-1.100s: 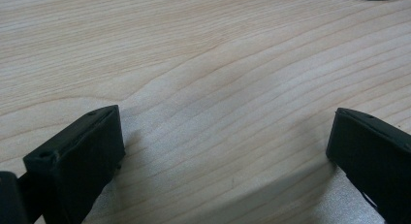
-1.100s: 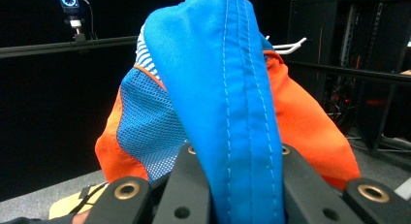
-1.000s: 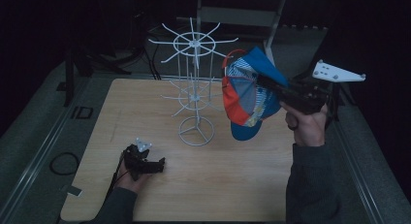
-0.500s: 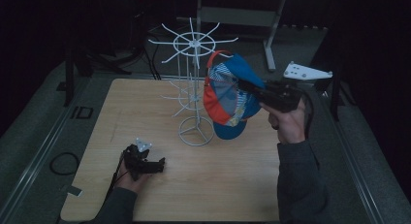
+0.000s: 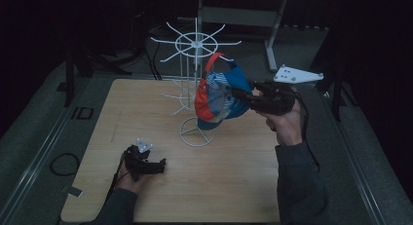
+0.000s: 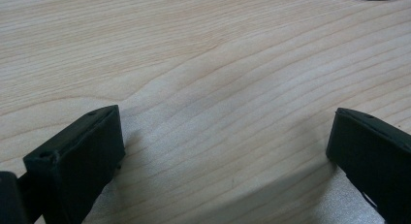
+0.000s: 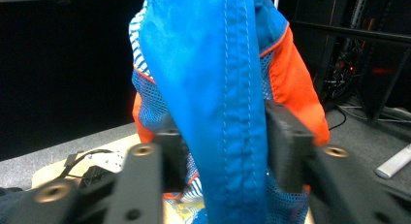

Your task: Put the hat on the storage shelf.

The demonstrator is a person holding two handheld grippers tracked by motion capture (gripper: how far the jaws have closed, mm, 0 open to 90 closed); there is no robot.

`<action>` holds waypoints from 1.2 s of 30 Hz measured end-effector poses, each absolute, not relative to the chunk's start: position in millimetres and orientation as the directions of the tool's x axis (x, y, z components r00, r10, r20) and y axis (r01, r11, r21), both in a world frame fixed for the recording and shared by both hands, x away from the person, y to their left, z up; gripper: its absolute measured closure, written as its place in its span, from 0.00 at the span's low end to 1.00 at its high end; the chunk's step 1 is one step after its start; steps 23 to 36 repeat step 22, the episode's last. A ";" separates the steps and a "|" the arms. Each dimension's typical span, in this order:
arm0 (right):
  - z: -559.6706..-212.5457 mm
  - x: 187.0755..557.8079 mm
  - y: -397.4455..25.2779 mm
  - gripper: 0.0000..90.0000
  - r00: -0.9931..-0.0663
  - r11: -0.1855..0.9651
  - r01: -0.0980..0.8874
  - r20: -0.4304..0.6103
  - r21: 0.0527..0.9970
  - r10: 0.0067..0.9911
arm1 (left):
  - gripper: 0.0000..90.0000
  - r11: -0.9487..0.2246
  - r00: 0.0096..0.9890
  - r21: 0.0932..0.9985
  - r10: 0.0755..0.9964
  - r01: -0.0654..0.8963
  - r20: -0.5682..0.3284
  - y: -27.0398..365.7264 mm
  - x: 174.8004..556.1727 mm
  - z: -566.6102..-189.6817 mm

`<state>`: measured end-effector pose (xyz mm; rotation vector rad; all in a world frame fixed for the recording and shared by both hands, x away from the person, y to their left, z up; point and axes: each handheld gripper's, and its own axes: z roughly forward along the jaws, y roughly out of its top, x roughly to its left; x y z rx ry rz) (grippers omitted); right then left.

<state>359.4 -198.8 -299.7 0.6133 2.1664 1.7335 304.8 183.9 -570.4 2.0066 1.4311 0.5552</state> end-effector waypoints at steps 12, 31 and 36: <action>-311.7 361.9 -204.5 0.24 -0.828 0.208 0.194 0.046 0.959 0.559 | 0.00 -0.233 0.330 0.685 0.944 0.691 -0.012 183.9 304.8 -570.5; -319.3 361.6 -208.7 0.24 -0.814 0.238 0.208 0.033 0.949 0.581 | 0.00 -0.233 0.329 0.685 0.944 0.691 -0.010 183.9 304.9 -570.4; -319.3 361.6 -208.7 0.24 -0.814 0.238 0.208 0.033 0.949 0.581 | 0.00 -0.233 0.329 0.685 0.944 0.691 -0.010 183.9 304.9 -570.4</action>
